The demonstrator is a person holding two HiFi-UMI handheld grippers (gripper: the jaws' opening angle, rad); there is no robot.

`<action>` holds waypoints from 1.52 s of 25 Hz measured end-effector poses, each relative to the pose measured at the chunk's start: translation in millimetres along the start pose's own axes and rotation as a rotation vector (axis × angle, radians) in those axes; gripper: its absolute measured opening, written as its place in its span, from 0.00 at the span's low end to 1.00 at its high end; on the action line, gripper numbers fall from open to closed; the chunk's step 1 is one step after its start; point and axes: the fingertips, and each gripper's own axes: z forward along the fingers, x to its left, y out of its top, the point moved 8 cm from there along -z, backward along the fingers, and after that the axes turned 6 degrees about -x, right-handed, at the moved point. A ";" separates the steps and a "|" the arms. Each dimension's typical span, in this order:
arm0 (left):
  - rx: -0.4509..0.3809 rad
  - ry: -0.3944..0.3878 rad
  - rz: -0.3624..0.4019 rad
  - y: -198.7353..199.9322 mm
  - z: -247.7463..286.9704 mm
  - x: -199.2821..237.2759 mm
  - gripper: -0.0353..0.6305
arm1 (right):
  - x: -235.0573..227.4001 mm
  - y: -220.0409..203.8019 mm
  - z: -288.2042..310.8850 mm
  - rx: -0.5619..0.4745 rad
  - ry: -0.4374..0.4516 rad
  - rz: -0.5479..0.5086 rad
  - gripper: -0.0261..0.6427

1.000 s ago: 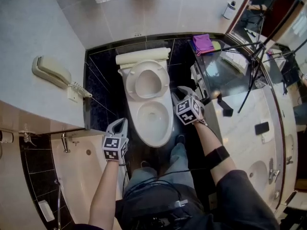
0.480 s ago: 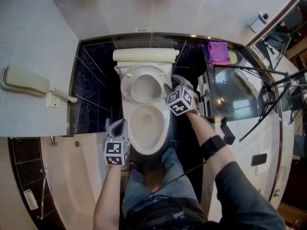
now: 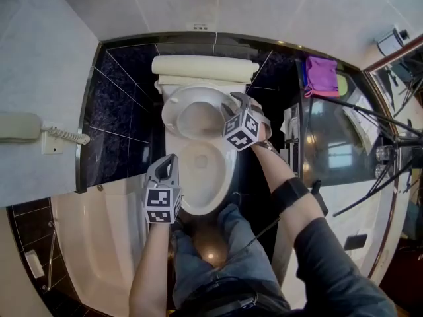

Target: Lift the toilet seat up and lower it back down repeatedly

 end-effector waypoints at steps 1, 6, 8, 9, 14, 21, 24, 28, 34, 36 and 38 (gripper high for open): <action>0.003 0.003 -0.002 -1.5 4.9 -0.3 0.05 | -2.6 -0.4 6.1 -0.002 -0.001 -0.001 0.32; 0.018 -0.010 -0.022 -1.3 19.3 -6.9 0.05 | -7.7 -0.7 26.8 -0.003 0.000 -0.026 0.19; 0.026 -0.001 -0.018 -7.5 22.8 -5.1 0.05 | -7.3 -0.7 27.0 -0.008 -0.006 -0.039 0.19; 0.029 0.003 -0.015 -10.9 24.2 -4.1 0.05 | -6.9 -0.9 26.5 -0.011 -0.008 -0.048 0.19; 0.056 -0.005 -0.032 -21.2 27.6 -6.1 0.05 | -3.9 1.4 23.3 0.004 -0.002 -0.061 0.19; 0.095 -0.026 -0.038 -36.7 22.4 -13.0 0.05 | 12.4 2.2 2.6 0.011 -0.009 -0.082 0.18; 0.105 -0.033 -0.043 -45.8 17.5 -15.7 0.05 | 24.0 2.2 -10.1 0.013 -0.008 -0.091 0.18; 0.118 -0.042 -0.054 -57.7 12.0 -20.3 0.05 | 42.7 1.9 -29.5 0.011 -0.020 -0.097 0.18; 0.117 -0.059 -0.039 -69.2 4.8 -27.8 0.05 | 78.1 -3.3 -62.0 0.009 -0.041 -0.148 0.17; 0.119 -0.056 -0.034 -76.6 3.3 -26.8 0.05 | 92.7 -5.4 -72.4 0.008 -0.049 -0.171 0.17; 0.123 -0.058 -0.036 -82.9 1.5 -28.2 0.05 | 108.1 -8.5 -83.8 0.012 -0.049 -0.189 0.17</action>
